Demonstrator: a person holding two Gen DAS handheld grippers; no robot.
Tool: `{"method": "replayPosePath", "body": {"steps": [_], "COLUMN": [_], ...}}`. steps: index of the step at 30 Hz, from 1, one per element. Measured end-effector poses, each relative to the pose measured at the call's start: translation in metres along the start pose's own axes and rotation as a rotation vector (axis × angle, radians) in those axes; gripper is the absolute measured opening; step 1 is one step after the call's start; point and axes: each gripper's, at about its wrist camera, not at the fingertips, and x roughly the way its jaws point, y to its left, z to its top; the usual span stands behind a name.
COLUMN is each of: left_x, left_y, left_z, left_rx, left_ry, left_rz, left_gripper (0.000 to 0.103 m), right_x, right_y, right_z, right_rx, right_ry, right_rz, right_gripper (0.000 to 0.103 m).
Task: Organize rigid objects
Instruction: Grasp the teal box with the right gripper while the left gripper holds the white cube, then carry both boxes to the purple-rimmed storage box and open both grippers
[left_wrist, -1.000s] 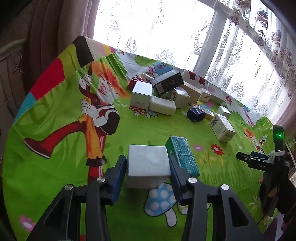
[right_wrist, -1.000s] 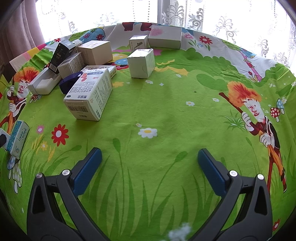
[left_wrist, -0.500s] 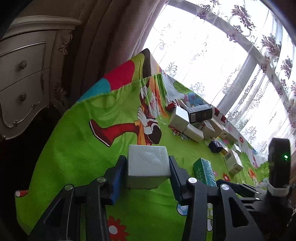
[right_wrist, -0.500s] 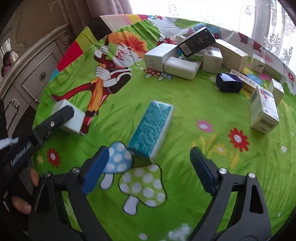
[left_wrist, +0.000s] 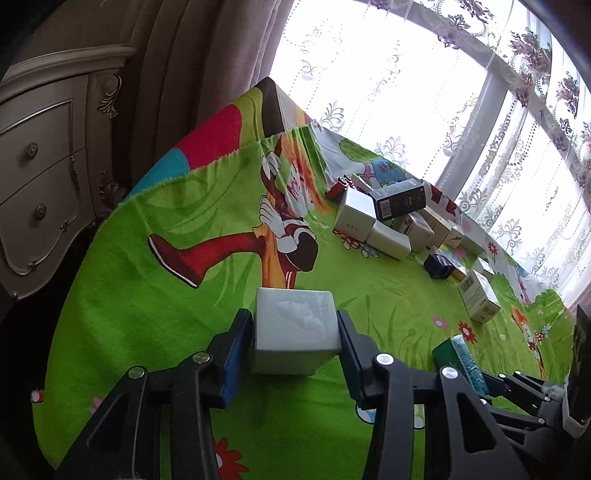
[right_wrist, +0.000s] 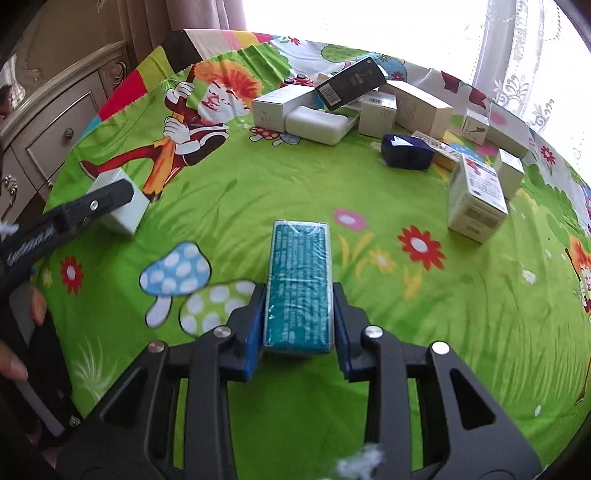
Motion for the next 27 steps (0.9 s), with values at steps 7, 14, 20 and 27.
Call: {"method": "replayPosePath", "body": {"steps": [7,14,20,27], "left_x": [0.001,-0.043,-0.094,-0.117], "left_y": [-0.007,-0.002,0.003,-0.025], "left_z": [-0.001,-0.031,-0.018,0.002], "left_rx": [0.054,0.107,0.065,0.126], "left_ry": [0.045,0.068,-0.039,-0.129], "left_rz": [0.029,0.079,0.082,0.006], "left_gripper": [0.046,0.042,0.041,0.041], "right_x": [-0.007,-0.029,-0.080,-0.131], "right_y": [0.000,0.004,0.024,0.031], "right_z": [-0.007,-0.018,0.001,0.004], "right_rx": [0.056,0.094,0.031,0.004], "right_ry": [-0.004,-0.004,-0.152,-0.285], "right_rz": [0.020,0.076,0.132,0.140], "right_gripper": [0.037,0.037,0.037,0.037]}}
